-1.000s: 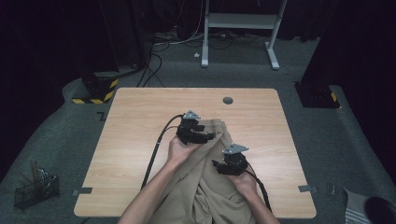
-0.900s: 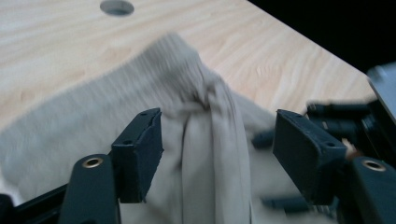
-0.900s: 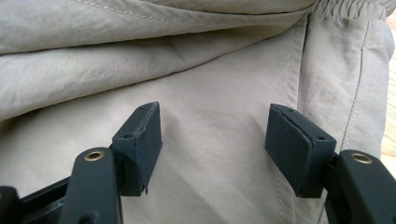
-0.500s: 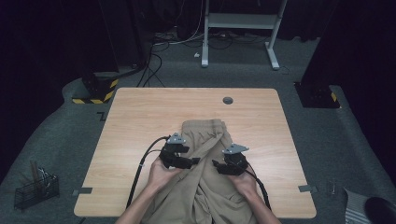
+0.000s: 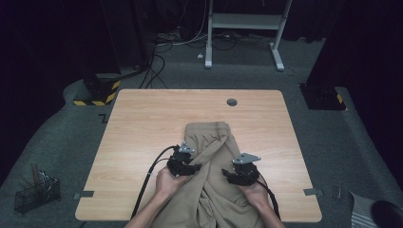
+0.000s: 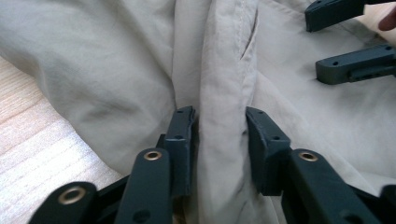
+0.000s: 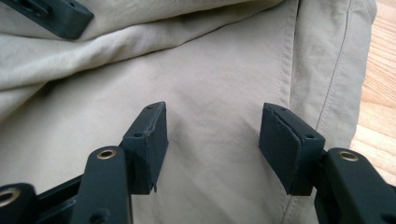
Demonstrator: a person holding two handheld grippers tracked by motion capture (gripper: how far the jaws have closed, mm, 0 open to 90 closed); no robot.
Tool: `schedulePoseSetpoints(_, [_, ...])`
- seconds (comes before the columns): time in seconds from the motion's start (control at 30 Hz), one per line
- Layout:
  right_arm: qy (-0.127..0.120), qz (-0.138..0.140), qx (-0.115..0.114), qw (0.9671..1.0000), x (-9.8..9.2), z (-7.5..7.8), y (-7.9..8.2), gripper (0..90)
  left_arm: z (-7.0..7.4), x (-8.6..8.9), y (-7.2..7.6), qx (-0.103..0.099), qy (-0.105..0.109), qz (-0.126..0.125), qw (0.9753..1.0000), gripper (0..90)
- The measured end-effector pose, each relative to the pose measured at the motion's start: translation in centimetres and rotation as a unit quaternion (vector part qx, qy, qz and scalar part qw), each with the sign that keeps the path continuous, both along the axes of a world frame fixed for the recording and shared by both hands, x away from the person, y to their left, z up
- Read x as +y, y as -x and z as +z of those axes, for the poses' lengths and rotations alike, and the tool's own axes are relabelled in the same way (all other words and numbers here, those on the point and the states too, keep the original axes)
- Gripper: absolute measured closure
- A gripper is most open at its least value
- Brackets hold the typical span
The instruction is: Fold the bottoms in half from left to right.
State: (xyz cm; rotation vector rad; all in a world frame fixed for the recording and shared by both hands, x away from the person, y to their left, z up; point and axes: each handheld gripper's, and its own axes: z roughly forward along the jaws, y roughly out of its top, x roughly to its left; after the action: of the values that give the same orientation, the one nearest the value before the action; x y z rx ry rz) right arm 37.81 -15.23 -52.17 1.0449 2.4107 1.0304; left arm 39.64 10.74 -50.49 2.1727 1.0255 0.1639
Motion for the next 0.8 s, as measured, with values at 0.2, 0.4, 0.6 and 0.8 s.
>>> schedulePoseSetpoints(0.2, [-0.004, -0.004, -0.005, 1.0, 0.5, -0.2, -0.5, 42.1, -0.3, 0.1, -0.8, -0.005, -0.007, 0.014, 0.9999, 70.7])
schedulePoseSetpoints(0.4, [-0.003, -0.021, -0.007, 0.9997, 1.6, -0.2, -2.0, 42.3, -0.2, 0.5, -2.9, -0.007, -0.021, 0.03, 0.9993, 73.2])
schedulePoseSetpoints(0.6, [-0.001, -0.035, -0.011, 0.9993, 3.1, -0.2, -4.3, 42.2, -0.1, 1.4, -6.2, -0.003, -0.029, 0.056, 0.998, 73.9])
schedulePoseSetpoints(0.8, [-0.001, -0.05, -0.011, 0.9987, 4.2, -0.2, -6.2, 42.1, 0.4, 1.9, -7.6, 0.005, -0.008, 0.085, 0.9964, 68.8])
